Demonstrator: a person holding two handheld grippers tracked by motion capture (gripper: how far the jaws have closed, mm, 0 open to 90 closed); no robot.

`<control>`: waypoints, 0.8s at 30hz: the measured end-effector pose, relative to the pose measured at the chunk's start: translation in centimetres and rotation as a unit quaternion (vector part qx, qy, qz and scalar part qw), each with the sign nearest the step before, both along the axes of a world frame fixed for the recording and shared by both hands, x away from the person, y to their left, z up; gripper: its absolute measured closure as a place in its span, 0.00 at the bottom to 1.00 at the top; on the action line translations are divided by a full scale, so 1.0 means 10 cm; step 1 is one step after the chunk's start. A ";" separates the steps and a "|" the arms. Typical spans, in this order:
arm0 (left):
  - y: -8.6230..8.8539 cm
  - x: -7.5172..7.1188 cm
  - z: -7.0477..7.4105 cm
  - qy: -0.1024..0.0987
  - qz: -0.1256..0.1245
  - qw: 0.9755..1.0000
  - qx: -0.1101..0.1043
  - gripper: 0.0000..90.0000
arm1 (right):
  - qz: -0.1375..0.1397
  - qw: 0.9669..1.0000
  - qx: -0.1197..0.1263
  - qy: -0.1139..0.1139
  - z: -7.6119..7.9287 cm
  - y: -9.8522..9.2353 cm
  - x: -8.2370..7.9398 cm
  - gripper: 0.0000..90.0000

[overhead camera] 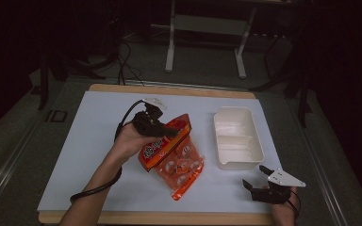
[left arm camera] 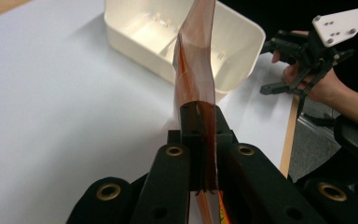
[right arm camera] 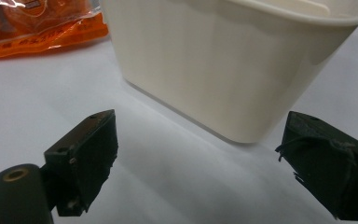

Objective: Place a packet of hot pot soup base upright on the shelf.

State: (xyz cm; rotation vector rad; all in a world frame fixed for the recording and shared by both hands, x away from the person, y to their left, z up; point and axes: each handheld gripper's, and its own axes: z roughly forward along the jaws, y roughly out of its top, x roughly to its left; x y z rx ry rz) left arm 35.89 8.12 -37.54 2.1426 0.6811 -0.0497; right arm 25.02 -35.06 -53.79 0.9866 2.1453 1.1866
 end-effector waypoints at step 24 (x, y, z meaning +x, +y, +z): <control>-0.34 0.03 0.24 -0.018 -0.017 1.000 -0.008 1.00 | 0.001 1.000 0.002 -0.001 0.00 -0.01 0.00 0.12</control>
